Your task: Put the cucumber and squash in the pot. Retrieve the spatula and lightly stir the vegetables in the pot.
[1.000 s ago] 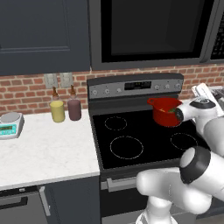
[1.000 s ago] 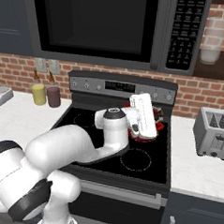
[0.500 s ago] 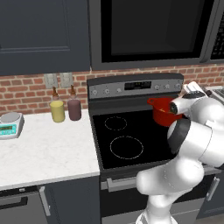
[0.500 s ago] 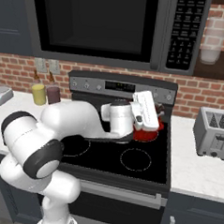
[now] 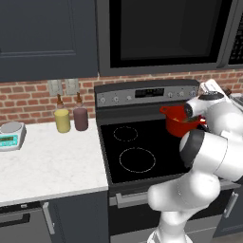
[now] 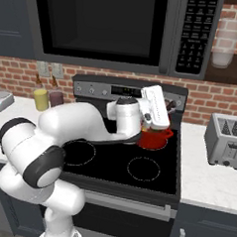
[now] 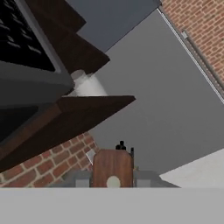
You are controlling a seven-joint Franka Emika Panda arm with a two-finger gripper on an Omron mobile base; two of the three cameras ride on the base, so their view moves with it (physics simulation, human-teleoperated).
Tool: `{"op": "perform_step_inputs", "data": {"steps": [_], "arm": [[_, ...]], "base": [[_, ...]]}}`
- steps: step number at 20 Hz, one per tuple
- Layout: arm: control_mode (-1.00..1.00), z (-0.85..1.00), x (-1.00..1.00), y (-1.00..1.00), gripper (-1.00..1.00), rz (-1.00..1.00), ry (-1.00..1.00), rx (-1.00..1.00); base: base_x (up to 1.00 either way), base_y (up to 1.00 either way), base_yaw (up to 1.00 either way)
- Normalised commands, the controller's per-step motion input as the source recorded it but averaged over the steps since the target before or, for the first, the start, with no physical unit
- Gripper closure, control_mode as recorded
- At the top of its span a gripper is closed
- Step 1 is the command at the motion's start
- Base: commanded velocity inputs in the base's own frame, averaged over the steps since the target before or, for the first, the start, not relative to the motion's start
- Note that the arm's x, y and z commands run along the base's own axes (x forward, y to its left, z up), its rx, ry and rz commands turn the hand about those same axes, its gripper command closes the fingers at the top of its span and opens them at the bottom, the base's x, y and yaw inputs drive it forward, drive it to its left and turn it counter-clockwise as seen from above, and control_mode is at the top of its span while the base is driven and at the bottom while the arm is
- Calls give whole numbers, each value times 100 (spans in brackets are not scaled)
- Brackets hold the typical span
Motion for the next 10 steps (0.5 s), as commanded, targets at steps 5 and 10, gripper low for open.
{"op": "perform_step_inputs", "data": {"steps": [5,10], "arm": [[-100,2,60,0,100,-1,0,-9],[-100,-9,59,0,100,-1,0,-15]], "base": [[0,0,0],[0,0,0]]}}
